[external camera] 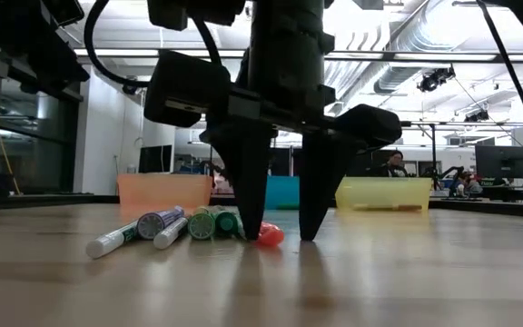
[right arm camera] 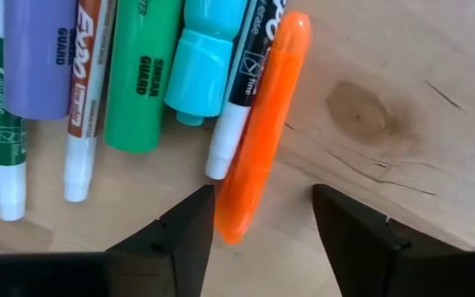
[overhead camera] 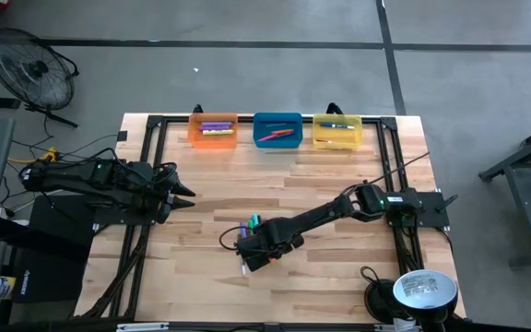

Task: Pick & Place Markers
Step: Put the orange pen into the blue bin

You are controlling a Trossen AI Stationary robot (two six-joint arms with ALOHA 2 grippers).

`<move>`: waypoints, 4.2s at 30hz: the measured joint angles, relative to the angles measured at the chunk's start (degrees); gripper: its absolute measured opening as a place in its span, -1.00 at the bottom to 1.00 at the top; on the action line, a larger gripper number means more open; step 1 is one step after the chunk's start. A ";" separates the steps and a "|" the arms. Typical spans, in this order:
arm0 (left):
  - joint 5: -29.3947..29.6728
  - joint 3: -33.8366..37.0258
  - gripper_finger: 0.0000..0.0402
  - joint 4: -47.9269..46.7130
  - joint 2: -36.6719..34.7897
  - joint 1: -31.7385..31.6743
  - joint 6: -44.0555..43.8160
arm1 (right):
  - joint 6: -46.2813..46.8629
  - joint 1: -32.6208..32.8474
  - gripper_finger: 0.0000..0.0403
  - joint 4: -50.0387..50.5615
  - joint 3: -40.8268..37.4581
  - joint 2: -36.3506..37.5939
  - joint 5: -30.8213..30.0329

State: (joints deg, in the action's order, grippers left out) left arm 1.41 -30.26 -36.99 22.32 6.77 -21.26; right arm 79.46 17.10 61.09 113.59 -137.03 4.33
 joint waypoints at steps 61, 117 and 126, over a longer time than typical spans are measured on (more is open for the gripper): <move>0.31 0.00 -0.22 -0.07 -0.01 0.01 -0.01 | -7.95 1.31 -0.83 -3.67 -7.87 9.35 -13.41; 10.02 0.00 -0.22 -2.32 0.03 0.01 -5.65 | -62.55 -31.77 -0.83 -9.41 -7.54 20.52 -13.48; 16.28 0.00 -0.22 -6.48 0.03 -0.01 -13.44 | -79.36 -39.59 -0.83 -9.45 -7.55 20.52 -11.31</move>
State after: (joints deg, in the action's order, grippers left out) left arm 17.69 -30.26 -43.47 22.35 6.76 -34.70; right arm 0.10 -22.48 51.64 106.04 -116.51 -6.98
